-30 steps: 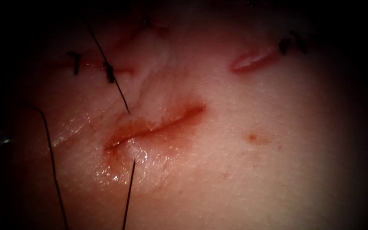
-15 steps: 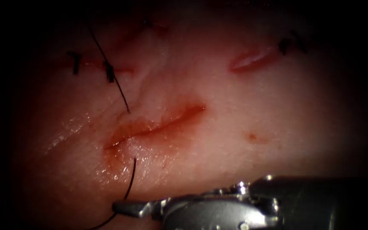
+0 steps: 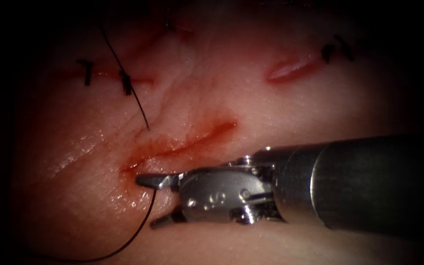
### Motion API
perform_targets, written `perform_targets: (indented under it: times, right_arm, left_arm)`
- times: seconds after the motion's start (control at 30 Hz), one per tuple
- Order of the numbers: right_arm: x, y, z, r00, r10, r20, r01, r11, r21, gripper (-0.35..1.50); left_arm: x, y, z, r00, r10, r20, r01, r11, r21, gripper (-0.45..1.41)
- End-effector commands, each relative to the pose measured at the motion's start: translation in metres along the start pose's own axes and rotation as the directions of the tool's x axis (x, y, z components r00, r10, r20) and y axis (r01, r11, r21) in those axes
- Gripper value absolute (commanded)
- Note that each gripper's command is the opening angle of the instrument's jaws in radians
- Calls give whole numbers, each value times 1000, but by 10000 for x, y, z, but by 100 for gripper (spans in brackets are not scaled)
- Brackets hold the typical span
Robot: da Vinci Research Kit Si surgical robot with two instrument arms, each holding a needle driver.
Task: Wound Closure
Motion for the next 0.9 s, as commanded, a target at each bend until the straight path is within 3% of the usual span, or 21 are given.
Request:
perform_targets:
  times: [0.03,0.17,0.23,0.27,0.33,0.5,0.67,0.9]
  right_arm:
    - [-4,1,17,1000,-7,-2,7,1000,4,138]
    - [-11,0,14,1000,-14,10,14,1000,23,98]
    - [-10,2,8,1000,-11,9,11,1000,25,89]
    - [-10,3,5,1000,-10,9,10,999,31,72]
    - [-11,0,-2,1000,-15,13,14,998,57,-30]
    - [-4,-11,-7,999,-6,40,2,994,112,-35]
    - [23,-31,-15,1000,-11,6,10,988,151,-35]
    - [88,-73,-52,999,10,-41,-1,976,217,-35]
  left_arm:
    - [-1,1,8,1000,0,-5,0,1000,1,-45]
    - [-2,1,8,1000,2,-3,-2,1000,1,-45]
    - [-2,1,8,1000,2,-5,-2,1000,-1,-45]
    - [-2,1,8,1000,2,-5,-2,1000,-1,-45]
    - [-2,1,9,1000,2,-4,-2,1000,0,-45]
    - [-1,2,10,1000,2,-7,-2,1000,-2,-45]
    - [-1,3,12,1000,3,-6,-3,1000,-3,-45]
    - [-2,5,15,1000,9,-3,-9,1000,-10,-45]
